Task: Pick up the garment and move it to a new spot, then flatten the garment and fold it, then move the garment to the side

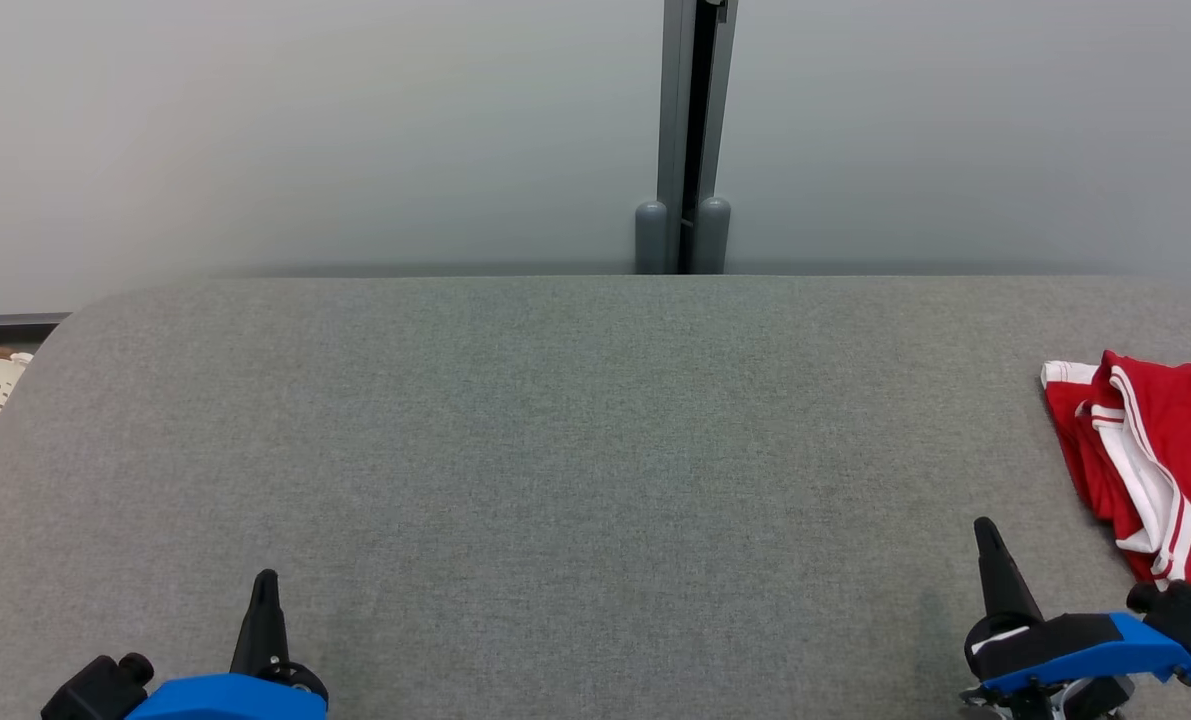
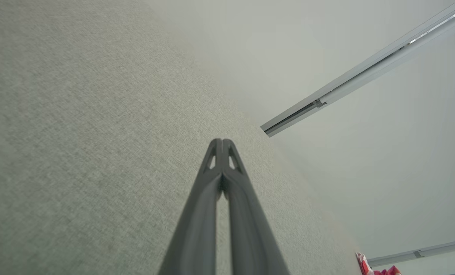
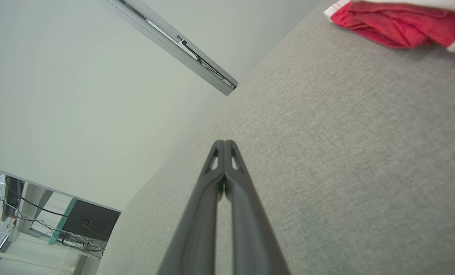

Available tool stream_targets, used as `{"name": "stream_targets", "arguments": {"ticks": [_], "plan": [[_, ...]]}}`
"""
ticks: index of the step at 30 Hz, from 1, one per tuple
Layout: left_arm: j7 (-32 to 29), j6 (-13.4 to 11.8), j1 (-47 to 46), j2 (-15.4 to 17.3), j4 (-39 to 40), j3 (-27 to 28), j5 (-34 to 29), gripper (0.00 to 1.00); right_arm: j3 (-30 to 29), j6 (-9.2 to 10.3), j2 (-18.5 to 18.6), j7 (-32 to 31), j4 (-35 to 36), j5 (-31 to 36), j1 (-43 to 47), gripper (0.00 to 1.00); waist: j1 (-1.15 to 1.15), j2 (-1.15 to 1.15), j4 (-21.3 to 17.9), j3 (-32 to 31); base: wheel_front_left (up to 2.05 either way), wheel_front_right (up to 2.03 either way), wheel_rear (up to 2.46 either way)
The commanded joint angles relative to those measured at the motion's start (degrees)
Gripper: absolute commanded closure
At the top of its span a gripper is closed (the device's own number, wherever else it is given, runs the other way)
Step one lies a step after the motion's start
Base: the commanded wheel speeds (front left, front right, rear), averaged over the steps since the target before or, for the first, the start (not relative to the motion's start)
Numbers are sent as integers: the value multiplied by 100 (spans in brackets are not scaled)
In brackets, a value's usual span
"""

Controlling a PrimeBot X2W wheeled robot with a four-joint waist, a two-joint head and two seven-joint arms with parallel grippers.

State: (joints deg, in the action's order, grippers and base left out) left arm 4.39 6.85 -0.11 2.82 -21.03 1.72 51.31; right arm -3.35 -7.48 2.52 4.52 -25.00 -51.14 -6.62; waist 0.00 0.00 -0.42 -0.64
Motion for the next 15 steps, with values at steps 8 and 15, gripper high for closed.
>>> {"name": "stream_targets", "arguments": {"ticks": [8, 15], "plan": [[-160, 33, -220, 8, 178, 102, 611, 100, -59, -2, 35, -166, 235, -620, -17, 100, 0, 0, 4, 8, 0, 0, 0], [-276, 38, -272, 8, 247, 153, 1047, 100, -94, -2, 37, -289, 351, -1064, -9, 100, 0, 0, 8, 15, 0, 0, 0]]}}
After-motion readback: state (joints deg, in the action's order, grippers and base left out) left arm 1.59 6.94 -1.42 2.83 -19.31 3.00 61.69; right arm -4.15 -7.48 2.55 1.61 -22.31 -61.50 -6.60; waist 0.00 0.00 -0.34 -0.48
